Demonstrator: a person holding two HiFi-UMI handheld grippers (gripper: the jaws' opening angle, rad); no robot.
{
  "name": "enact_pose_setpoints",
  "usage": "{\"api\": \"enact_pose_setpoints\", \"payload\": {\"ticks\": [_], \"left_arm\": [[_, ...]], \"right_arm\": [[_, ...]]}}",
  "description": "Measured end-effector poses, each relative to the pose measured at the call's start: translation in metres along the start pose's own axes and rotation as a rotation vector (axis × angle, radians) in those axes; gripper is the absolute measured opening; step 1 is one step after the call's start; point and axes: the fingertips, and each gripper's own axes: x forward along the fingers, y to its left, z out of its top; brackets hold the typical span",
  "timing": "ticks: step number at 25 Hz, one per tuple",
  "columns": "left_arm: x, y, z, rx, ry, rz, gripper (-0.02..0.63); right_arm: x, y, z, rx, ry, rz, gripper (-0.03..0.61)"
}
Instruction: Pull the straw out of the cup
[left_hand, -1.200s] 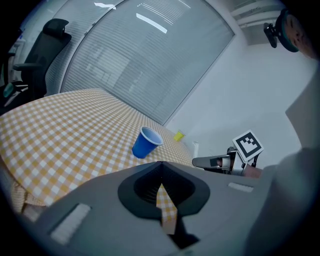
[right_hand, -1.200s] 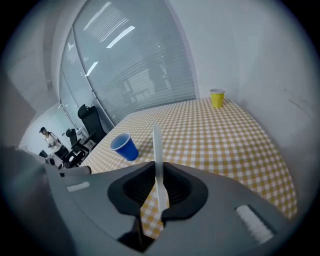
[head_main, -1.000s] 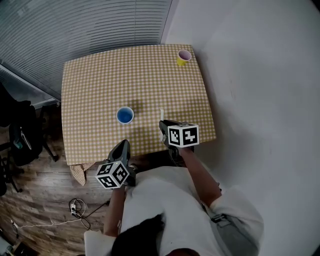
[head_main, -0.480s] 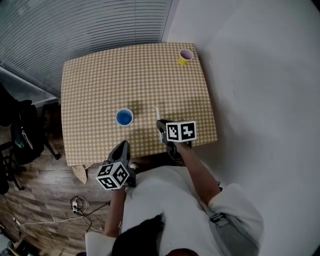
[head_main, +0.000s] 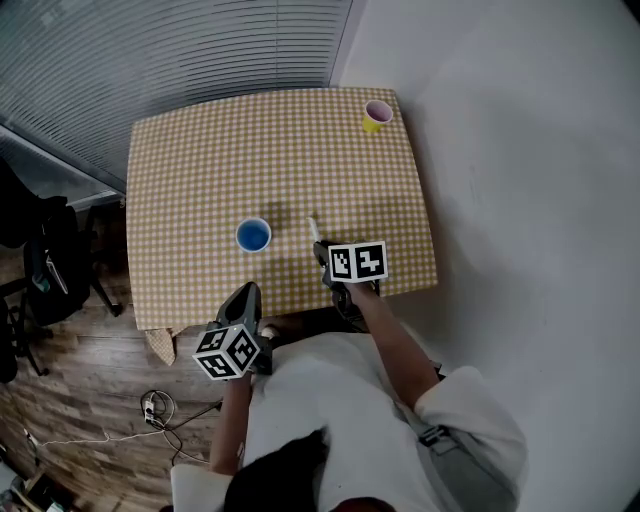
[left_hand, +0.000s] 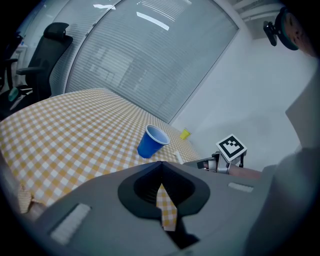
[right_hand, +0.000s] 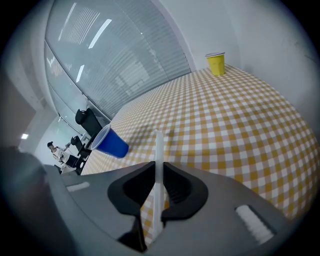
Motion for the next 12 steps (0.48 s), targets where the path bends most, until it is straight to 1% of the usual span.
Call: {"api": "enact_pose_setpoints", "payload": {"ticks": [12], "left_arm": [[-0.0051,0.0015,0.0015,0.013,-0.008,-0.001,0.014]], "right_arm": [[0.0016,-0.0057,-0.0083,0.008,-0.011,-0.037,0.058]]}}
